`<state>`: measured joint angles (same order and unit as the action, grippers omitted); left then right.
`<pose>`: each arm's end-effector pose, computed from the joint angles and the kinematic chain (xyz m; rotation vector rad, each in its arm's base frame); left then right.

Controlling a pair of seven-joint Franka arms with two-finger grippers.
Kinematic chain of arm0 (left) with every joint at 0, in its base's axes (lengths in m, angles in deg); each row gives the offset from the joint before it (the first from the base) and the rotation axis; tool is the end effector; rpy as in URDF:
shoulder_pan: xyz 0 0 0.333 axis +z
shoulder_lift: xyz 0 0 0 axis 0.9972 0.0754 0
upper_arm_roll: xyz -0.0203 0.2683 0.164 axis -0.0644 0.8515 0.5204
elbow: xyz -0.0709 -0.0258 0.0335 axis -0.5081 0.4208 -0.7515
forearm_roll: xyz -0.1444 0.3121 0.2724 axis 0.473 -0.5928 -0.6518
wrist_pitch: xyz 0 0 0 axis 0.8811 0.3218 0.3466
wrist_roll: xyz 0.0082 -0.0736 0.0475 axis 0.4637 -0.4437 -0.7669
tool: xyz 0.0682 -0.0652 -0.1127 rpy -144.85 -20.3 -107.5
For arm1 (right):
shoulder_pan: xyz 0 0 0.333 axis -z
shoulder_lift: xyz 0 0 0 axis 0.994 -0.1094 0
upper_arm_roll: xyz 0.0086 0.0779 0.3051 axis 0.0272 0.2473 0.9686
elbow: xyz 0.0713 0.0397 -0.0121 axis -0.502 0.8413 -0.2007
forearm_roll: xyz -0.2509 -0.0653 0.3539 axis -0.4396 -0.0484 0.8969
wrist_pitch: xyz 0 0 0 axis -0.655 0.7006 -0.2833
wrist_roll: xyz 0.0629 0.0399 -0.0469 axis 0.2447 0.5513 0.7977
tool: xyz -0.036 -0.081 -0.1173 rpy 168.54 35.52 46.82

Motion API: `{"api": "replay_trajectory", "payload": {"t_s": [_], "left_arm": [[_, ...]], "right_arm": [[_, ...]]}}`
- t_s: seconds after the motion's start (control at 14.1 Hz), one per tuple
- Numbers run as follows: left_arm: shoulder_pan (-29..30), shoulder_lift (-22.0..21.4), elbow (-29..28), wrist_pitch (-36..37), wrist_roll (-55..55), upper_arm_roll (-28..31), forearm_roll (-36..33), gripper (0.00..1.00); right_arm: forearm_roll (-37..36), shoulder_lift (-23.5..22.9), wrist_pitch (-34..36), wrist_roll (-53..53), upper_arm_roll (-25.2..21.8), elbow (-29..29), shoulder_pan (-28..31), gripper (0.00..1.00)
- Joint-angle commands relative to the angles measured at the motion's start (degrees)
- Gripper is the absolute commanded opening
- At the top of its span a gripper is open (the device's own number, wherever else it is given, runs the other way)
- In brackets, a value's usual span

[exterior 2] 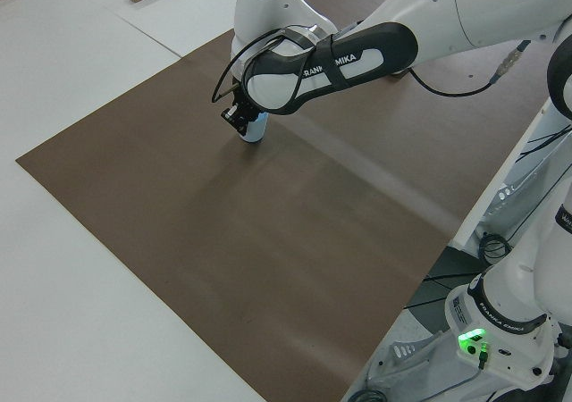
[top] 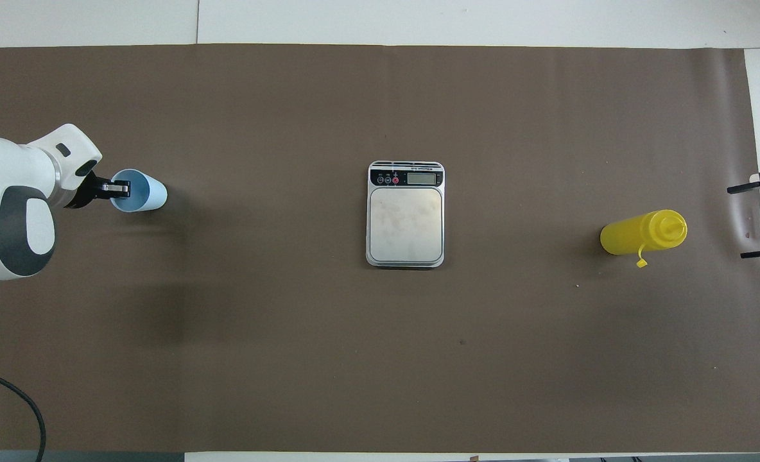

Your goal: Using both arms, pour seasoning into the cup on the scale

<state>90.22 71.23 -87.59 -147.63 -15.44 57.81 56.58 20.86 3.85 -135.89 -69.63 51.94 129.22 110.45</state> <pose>0.6420 0.0073 0.2805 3.1061 -0.1967 0.2112 0.5671 -0.2075 0.4316 -1.8451 1.7985 0.7707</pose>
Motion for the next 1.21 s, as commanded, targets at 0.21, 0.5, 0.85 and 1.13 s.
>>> {"api": "replay_trajectory", "payload": {"t_s": [0.21, 0.5, 0.85, 1.13], "left_arm": [[-1.4, -4.0, -0.7, 3.4, -2.5, 0.5, -0.5, 0.0], [-9.3, -5.7, 2.4, 11.0, -15.9, 0.4, -0.6, 0.0], [-22.7, -3.5, 6.5, 11.2, -41.9, 0.4, -0.7, 0.0], [-32.6, 2.6, 15.0, 12.5, -61.9, 0.4, -0.8, 0.0]], "right_arm": [[4.9, -18.6, 9.7, 5.2, 1.2, -16.7, 6.8, 1.0], [8.0, -19.3, 5.3, 13.3, 1.1, -8.8, 7.1, 1.0], [10.8, -18.3, 0.8, 15.4, 1.1, -1.7, 7.1, 1.0], [11.7, -17.9, -4.2, 18.4, 1.2, 2.5, 6.1, 1.0]]}}
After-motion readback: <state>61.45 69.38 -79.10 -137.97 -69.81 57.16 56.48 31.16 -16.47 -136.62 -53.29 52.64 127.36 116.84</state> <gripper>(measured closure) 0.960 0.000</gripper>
